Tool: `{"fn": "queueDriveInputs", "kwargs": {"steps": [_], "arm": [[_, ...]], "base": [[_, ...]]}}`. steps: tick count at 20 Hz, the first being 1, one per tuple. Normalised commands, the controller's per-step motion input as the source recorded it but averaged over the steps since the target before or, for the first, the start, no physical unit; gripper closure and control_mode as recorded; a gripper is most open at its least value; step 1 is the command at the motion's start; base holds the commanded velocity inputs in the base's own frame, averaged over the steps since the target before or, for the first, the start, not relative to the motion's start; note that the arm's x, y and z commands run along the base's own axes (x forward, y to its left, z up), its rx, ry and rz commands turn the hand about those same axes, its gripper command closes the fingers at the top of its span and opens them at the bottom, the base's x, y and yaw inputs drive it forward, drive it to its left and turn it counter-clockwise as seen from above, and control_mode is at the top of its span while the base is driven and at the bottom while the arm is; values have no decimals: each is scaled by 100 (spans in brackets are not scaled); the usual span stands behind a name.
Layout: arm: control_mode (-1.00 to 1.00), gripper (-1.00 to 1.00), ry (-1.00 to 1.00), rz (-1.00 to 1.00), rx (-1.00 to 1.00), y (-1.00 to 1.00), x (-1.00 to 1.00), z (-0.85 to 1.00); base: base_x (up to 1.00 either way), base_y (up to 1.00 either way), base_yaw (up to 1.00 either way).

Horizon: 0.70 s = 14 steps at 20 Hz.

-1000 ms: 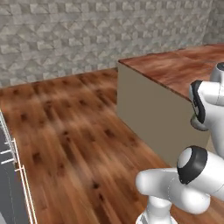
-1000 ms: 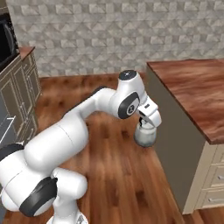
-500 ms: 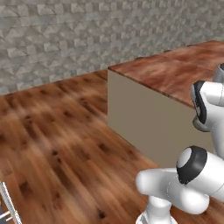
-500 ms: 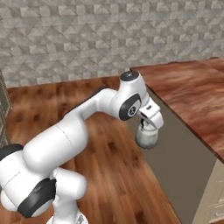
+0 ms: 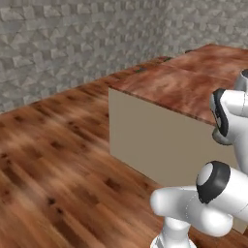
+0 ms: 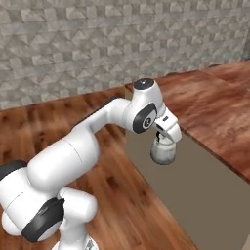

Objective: The kettle is done boiling. Turn off the stove, then wait for 300 timesteps before moving the kettle to the dining table.

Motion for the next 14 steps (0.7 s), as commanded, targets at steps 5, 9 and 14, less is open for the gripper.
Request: {"fn": "queueDriveInputs", "kwargs": {"steps": [5,9,14], "arm": [[100,100,0,0,0,0,0,0],[100,100,0,0,0,0,0,0],[100,100,0,0,0,0,0,0]], "base": [[70,89,-40],[68,91,-40],[68,91,-40]]}}
